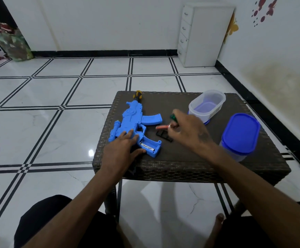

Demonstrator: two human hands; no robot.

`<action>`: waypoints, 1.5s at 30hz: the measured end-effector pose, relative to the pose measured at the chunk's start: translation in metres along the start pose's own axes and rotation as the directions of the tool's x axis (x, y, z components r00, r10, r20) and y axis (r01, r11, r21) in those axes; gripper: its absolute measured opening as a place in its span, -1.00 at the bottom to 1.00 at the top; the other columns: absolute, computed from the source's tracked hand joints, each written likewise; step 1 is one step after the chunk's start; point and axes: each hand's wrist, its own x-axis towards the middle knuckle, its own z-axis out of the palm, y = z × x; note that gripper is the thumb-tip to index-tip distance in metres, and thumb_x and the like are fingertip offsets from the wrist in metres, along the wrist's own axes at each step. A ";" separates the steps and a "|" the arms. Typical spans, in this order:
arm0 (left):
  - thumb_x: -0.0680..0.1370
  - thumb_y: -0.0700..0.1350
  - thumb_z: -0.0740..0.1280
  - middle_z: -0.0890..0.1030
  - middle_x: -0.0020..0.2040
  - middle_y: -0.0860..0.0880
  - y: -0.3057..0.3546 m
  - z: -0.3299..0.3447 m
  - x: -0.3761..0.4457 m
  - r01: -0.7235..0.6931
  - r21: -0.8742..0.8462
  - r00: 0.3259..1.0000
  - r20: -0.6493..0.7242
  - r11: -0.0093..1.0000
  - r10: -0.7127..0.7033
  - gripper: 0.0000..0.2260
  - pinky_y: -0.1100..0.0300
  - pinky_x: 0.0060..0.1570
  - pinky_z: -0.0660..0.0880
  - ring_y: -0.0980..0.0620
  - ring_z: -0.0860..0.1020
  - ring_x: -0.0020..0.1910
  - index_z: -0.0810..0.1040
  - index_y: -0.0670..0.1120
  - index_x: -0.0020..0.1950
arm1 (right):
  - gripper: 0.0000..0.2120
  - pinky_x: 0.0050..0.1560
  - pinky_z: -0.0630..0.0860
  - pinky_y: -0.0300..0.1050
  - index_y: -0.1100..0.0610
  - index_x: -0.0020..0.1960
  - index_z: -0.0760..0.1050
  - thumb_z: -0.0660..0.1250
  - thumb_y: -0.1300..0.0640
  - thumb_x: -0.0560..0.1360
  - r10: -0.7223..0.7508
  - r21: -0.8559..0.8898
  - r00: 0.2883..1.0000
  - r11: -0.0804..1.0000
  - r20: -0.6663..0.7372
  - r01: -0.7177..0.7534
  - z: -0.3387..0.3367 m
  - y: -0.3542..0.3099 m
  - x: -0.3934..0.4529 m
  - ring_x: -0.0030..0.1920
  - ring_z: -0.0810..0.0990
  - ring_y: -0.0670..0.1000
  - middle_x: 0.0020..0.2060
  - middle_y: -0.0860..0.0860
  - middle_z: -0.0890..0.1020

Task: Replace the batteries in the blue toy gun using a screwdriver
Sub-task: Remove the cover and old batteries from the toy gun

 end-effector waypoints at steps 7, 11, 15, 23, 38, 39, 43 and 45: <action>0.51 0.32 0.23 0.29 0.52 0.13 0.013 0.002 -0.005 -0.044 -0.001 0.999 -0.031 0.999 0.044 -0.45 0.05 0.20 0.48 0.10 0.27 0.49 0.39 0.13 0.45 | -0.76 -0.41 0.24 -0.25 0.21 0.09 0.44 0.41 0.18 0.49 0.462 0.097 0.868 0.887 -0.181 -0.452 -0.045 0.064 0.029 -0.16 0.45 0.03 -0.10 0.11 0.55; 0.51 0.32 0.24 0.30 0.52 0.13 0.022 0.008 -0.001 -0.032 -0.015 0.999 -0.036 0.999 0.031 -0.46 0.01 0.18 0.51 0.10 0.29 0.48 0.39 0.13 0.44 | -0.66 -0.41 0.20 -0.26 0.24 0.21 0.43 0.42 0.16 0.50 0.517 0.021 0.844 0.854 -0.145 -0.519 -0.045 0.080 0.043 -0.11 0.43 0.04 0.05 0.19 0.59; 0.51 0.32 0.25 0.33 0.50 0.12 0.019 0.011 -0.001 -0.031 -0.029 0.998 -0.047 0.999 0.030 -0.46 -0.01 0.18 0.52 0.09 0.31 0.47 0.42 0.12 0.42 | -0.68 -0.20 0.37 -0.08 0.20 0.19 0.42 0.40 0.10 0.51 0.482 -0.112 0.864 0.859 -0.148 -0.499 -0.039 0.086 0.052 -0.10 0.51 0.09 0.00 0.16 0.61; 0.51 0.31 0.25 0.33 0.51 0.11 0.018 0.013 -0.001 -0.028 -0.031 0.999 -0.046 0.999 0.027 -0.48 -0.03 0.19 0.52 0.06 0.31 0.48 0.43 0.12 0.41 | -0.70 -0.17 0.40 -0.04 0.17 0.13 0.43 0.41 0.06 0.51 0.448 -0.160 0.887 0.873 -0.108 -0.461 -0.032 0.092 0.052 -0.10 0.51 0.10 -0.01 0.14 0.61; 0.62 0.22 0.08 0.24 0.56 -0.03 0.019 0.007 -0.003 -0.145 0.114 0.987 0.085 0.983 0.135 -0.59 -0.09 0.11 0.54 -0.09 0.25 0.51 0.34 0.24 0.46 | -0.83 -0.06 0.62 0.18 0.16 0.01 0.49 0.23 0.07 0.64 0.317 0.689 0.948 0.679 0.037 -0.254 0.013 -0.011 -0.030 -0.14 0.65 0.00 -0.20 -0.06 0.64; 0.63 0.20 0.08 0.24 0.55 -0.04 0.019 0.007 -0.003 -0.152 0.118 0.986 0.090 0.981 0.142 -0.61 -0.10 0.11 0.54 -0.11 0.25 0.51 0.35 0.23 0.46 | -0.83 -0.06 0.62 0.18 0.15 0.01 0.49 0.23 0.06 0.64 0.334 0.706 0.942 0.661 0.025 -0.253 0.013 -0.012 -0.031 -0.15 0.65 0.01 -0.20 -0.06 0.65; 0.65 0.16 0.07 0.20 0.57 -0.04 0.022 0.006 -0.002 -0.152 0.130 0.983 0.126 0.980 0.136 -0.63 -0.12 0.16 0.52 -0.14 0.21 0.53 0.37 0.21 0.45 | -0.83 -0.06 0.63 0.09 0.08 0.02 0.49 0.21 0.00 0.64 0.348 0.727 0.937 0.651 -0.027 -0.220 0.008 -0.012 -0.029 -0.22 0.64 -0.11 -0.17 -0.06 0.65; 0.65 0.16 0.08 0.20 0.57 -0.04 0.023 0.005 -0.002 -0.147 0.123 0.984 0.124 0.982 0.131 -0.64 -0.12 0.17 0.51 -0.13 0.21 0.53 0.39 0.21 0.44 | -0.84 -0.08 0.63 0.12 0.08 0.02 0.48 0.21 0.01 0.64 0.326 0.714 0.945 0.670 -0.037 -0.203 0.011 -0.014 -0.027 -0.21 0.64 -0.11 -0.17 -0.05 0.65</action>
